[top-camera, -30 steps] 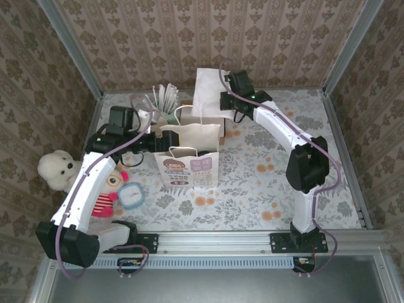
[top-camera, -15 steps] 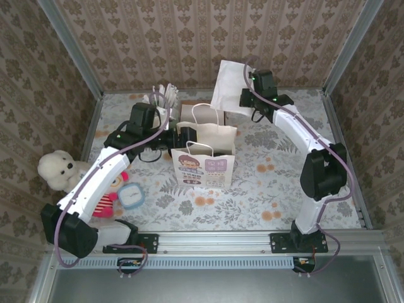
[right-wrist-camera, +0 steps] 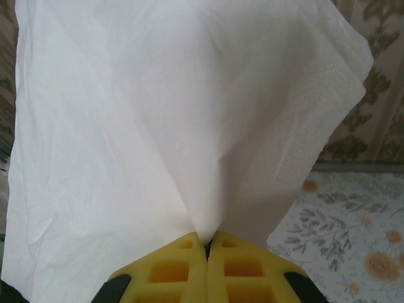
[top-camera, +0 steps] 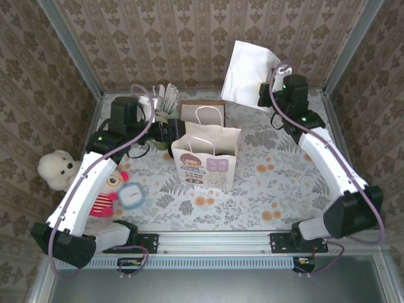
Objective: Pack the takeout coffee
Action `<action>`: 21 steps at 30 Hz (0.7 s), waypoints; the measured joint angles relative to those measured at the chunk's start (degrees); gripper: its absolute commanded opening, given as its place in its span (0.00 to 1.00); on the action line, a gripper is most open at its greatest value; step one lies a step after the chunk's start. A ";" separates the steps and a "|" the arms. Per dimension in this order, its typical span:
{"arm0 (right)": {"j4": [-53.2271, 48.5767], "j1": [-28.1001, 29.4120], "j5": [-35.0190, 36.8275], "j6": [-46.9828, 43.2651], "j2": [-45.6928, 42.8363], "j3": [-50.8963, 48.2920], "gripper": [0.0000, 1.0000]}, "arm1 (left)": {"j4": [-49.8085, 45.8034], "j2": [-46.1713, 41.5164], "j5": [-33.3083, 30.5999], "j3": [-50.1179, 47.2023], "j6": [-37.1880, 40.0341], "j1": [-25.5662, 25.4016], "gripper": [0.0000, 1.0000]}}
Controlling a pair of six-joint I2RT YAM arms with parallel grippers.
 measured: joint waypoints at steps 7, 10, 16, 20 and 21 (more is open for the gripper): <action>5.27 0.59 -0.66 -4.48 -14.97 -7.67 0.00 | -0.26 0.22 -0.52 0.70 2.64 0.00 1.00; 5.20 3.67 -0.57 -8.02 -19.17 -7.80 0.00 | -0.63 0.31 -0.48 0.70 3.74 0.00 1.00; 6.38 17.90 5.62 -20.55 -25.05 -10.03 0.00 | -1.07 1.07 -0.48 0.92 6.10 0.00 1.00; 7.13 28.28 13.22 -32.52 -25.05 -10.01 0.00 | -1.11 2.05 -0.48 0.92 6.49 0.00 1.00; 7.43 30.88 15.63 -36.04 -24.48 -9.97 0.00 | -1.11 2.05 -0.48 0.92 6.51 0.00 1.00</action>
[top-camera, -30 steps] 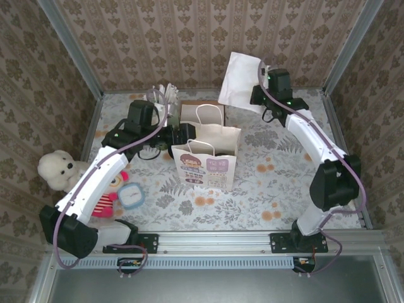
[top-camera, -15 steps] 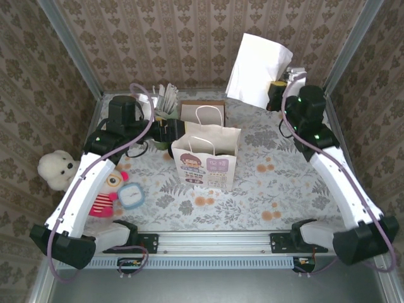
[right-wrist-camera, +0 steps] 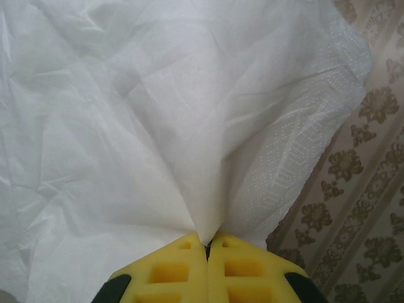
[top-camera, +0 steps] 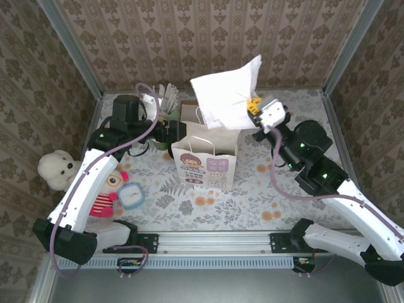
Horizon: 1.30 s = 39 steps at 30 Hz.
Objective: Pack the takeout coffee
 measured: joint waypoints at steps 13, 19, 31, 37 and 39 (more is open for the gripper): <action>2.40 15.63 19.02 -34.53 11.58 1.36 0.00 | -0.15 -6.73 6.86 -3.82 4.50 3.78 1.00; 1.33 17.40 21.42 -39.54 11.63 1.36 0.00 | 0.28 -9.90 13.75 -4.00 11.52 4.50 0.95; -15.98 17.57 18.25 -36.44 11.54 4.52 0.00 | 5.18 -10.12 13.88 -3.98 23.47 4.50 0.09; -29.29 14.71 9.92 -28.35 12.48 12.24 0.00 | 6.43 -8.26 14.25 -4.20 24.35 4.46 0.00; -32.35 11.78 5.38 -25.00 13.18 14.29 0.00 | 7.41 -8.24 14.49 -4.79 24.24 4.35 0.00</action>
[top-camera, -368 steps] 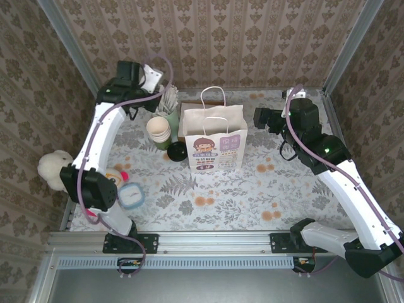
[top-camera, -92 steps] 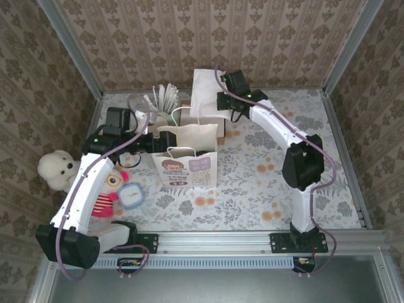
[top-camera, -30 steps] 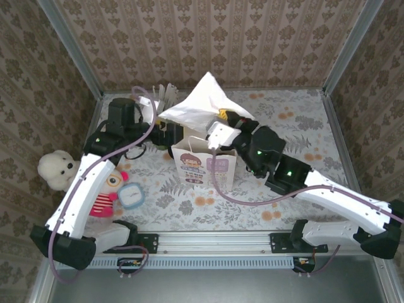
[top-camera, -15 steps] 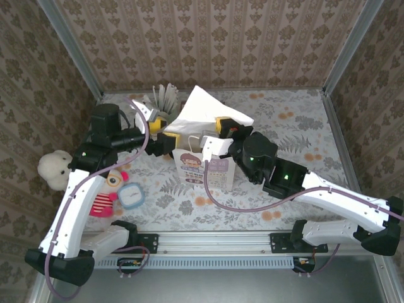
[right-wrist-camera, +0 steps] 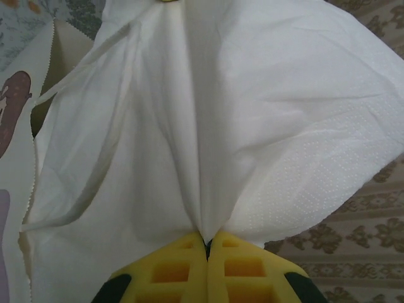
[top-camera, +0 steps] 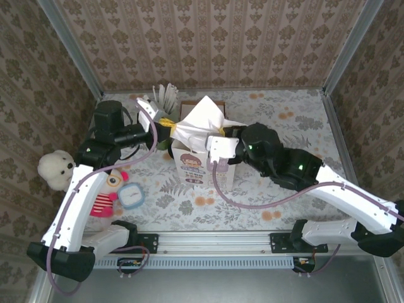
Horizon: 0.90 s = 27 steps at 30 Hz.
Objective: Pack the takeout coffee
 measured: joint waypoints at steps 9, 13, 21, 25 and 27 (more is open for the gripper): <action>-10.38 -7.80 -15.52 8.72 5.11 4.74 0.00 | 3.58 -1.01 -1.14 -3.26 -2.10 0.15 0.26; -12.48 -7.89 -17.92 9.68 6.75 5.79 0.00 | 4.48 -2.05 -3.39 -5.05 -3.61 0.22 0.49; -19.54 -7.89 -19.74 10.73 13.75 12.72 0.00 | 4.37 -2.82 -18.82 -6.56 -14.38 0.42 0.83; -23.21 -8.41 -21.20 12.31 18.56 16.65 0.00 | 1.53 -1.99 -25.73 -6.36 -25.86 1.36 0.85; -24.20 -8.76 -22.84 13.31 20.44 17.99 0.00 | -0.35 -0.70 -26.05 -5.77 -31.15 1.31 0.80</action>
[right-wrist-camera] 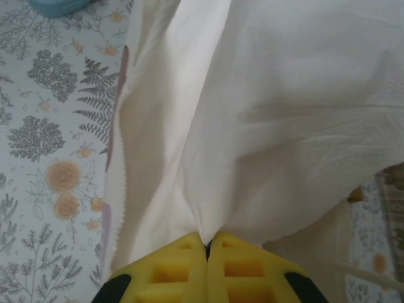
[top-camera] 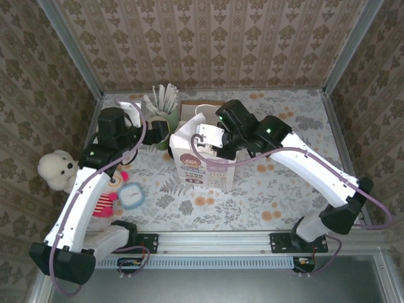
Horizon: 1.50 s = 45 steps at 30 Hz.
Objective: Pack the takeout coffee
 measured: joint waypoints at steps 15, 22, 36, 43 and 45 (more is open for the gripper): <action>1.79 -0.90 -8.37 3.41 6.45 1.88 0.00 | -1.55 2.93 5.27 0.63 -15.32 -6.12 0.51; 1.92 -2.69 -12.68 3.41 10.60 1.38 0.00 | -1.36 2.99 8.52 0.63 -15.28 -6.95 0.47; 2.60 -6.71 -23.91 6.62 11.63 -0.26 0.00 | -1.73 4.07 10.73 0.31 -11.54 -6.95 0.54; 5.25 -6.71 -24.09 6.60 6.19 -3.30 0.00 | -2.38 1.64 11.96 0.37 -3.48 -6.95 0.72; 5.92 -6.69 -24.06 6.58 5.35 -3.52 0.00 | -0.09 -0.98 16.37 -0.22 0.87 -6.99 0.78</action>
